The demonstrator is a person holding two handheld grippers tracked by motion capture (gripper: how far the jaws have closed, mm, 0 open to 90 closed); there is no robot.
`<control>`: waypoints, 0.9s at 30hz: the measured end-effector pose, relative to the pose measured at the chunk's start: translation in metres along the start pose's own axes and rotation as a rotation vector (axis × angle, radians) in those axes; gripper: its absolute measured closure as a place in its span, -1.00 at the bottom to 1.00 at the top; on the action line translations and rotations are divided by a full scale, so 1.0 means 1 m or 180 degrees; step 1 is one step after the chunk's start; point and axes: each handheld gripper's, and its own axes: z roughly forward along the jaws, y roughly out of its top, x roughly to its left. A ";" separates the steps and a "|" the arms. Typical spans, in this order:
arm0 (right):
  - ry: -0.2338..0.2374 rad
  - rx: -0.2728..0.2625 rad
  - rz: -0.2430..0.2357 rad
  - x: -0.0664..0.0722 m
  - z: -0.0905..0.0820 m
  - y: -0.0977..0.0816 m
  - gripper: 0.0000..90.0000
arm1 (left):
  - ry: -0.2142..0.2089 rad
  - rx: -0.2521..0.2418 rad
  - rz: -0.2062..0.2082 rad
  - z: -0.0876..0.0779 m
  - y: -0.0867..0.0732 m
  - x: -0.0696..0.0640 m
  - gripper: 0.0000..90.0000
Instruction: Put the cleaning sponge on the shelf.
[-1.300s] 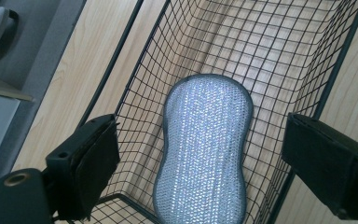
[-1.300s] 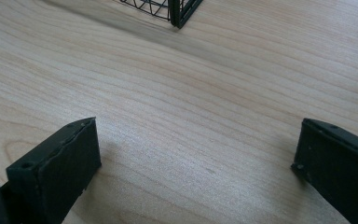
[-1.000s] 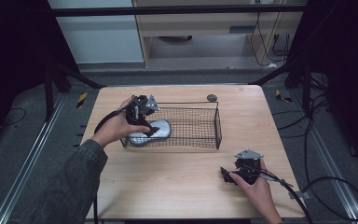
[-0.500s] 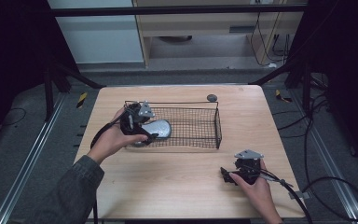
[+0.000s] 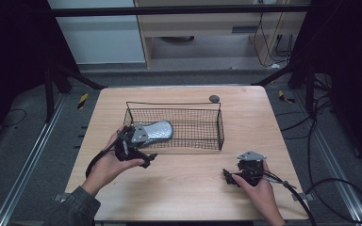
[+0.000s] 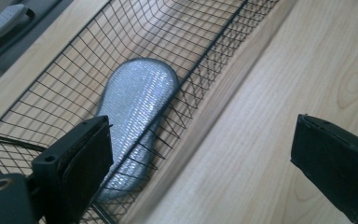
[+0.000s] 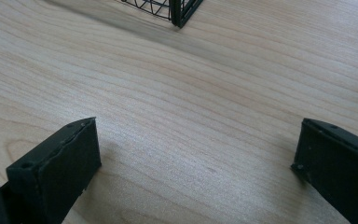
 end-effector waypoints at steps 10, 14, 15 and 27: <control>0.0003 -0.0003 -0.0005 0.000 0.000 0.000 -0.99 | -0.0030 0.0037 -0.0038 0.008 -0.026 -0.029 -0.87; 0.0006 -0.0003 -0.0004 0.000 0.000 0.000 -0.99 | -0.0068 0.0076 -0.0132 0.015 -0.041 -0.036 -0.87; 0.0006 -0.0003 -0.0006 0.000 0.000 0.000 -0.99 | -0.0068 0.0094 -0.0150 0.018 -0.045 -0.037 -0.87; 0.0006 -0.0002 -0.0007 0.000 0.000 0.000 -0.99 | -0.0015 0.0170 -0.0470 0.025 -0.078 -0.030 -0.87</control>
